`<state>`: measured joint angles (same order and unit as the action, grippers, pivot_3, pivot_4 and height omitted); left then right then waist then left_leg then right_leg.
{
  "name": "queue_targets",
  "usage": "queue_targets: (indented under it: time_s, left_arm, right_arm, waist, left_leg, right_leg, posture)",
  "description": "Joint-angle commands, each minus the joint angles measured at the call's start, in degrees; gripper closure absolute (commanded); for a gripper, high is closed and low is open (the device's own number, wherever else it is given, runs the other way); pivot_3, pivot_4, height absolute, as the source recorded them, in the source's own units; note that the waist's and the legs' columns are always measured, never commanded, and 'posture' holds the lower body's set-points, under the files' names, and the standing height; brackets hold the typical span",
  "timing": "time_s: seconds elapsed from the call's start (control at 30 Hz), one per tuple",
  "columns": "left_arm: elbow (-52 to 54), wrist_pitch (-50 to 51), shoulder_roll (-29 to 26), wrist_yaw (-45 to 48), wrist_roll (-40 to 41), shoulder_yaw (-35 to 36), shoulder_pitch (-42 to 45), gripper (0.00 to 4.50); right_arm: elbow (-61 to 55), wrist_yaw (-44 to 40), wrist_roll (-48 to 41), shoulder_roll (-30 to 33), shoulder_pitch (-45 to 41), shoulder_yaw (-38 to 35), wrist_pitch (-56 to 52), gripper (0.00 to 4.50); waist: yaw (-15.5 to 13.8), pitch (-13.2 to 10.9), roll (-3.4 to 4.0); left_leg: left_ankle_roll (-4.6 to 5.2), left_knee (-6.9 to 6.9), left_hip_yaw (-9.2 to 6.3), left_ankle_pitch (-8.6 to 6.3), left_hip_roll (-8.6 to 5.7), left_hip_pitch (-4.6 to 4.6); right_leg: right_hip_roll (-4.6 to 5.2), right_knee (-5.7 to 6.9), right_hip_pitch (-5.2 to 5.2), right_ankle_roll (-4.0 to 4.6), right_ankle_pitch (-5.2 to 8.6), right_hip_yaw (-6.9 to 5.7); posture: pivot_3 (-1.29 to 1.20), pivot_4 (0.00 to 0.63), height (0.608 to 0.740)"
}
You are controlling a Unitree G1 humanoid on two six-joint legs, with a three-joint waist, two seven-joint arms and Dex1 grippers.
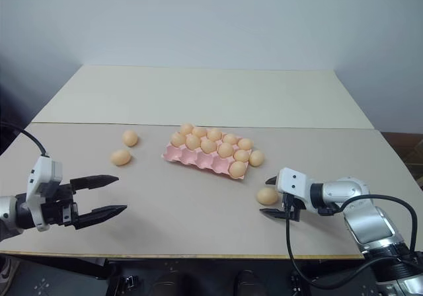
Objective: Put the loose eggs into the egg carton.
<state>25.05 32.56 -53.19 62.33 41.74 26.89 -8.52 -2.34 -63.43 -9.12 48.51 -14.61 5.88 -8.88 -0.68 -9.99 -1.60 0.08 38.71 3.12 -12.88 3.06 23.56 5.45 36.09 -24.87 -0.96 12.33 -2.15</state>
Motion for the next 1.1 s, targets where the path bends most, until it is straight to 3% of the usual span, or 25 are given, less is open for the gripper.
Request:
queue_targets:
  time_s: [0.03,0.13,0.53,0.8,1.1]
  left_arm:
    - [0.8,-1.4,-0.1,0.4,0.0,1.1,0.2,0.00]
    - [0.6,-1.5,-0.2,0.7,0.0,1.3,0.2,0.00]
    - [-0.2,-2.2,-0.1,1.2,-0.7,0.6,0.9,0.00]
    - [0.0,-2.5,0.6,0.4,-0.9,-0.1,1.2,0.00]
    - [0.6,-2.7,1.0,0.1,-1.1,0.6,0.3,0.00]
  right_arm:
    - [0.3,0.7,0.6,-0.2,-0.9,-0.9,1.9,1.24]
    - [0.6,1.6,1.4,-0.5,-0.8,-0.8,2.4,2.27]
    - [-4.3,3.7,-0.3,-1.5,-3.6,-3.1,1.2,2.27]
    - [-1.9,11.2,2.0,-11.5,-16.8,1.0,-3.1,2.27]
    - [1.9,13.8,6.2,-18.2,-20.3,5.4,-1.0,2.27]
  waist:
    - [0.0,0.0,0.00]
    - [0.0,0.0,0.00]
    - [0.2,0.0,0.00]
    - [0.7,0.0,0.00]
    - [0.6,0.0,0.00]
  left_leg:
    - [0.00,0.00,0.00,0.00,0.00,0.00]
    - [0.00,0.00,0.00,0.00,0.00,-0.01]
    - [0.00,0.00,0.01,0.00,0.01,-0.02]
    - [0.00,0.02,0.03,0.00,0.15,-0.05]
    - [0.00,0.01,0.06,0.00,0.13,0.21]
  right_leg:
    - [0.00,0.01,0.00,0.00,0.00,0.01]
    - [0.00,0.01,0.00,0.01,0.00,0.01]
    - [-0.02,0.03,-0.01,0.01,-0.01,0.02]
    - [-0.20,0.09,-0.07,-0.01,-0.18,0.09]
    - [-0.17,0.02,-0.23,-0.03,-0.48,0.07]
  posture:
    - [0.00,0.150,0.740]
    - [0.00,0.150,0.740]
    - [0.00,0.150,0.740]
    - [0.00,0.150,0.740]
    - [0.00,0.150,0.740]
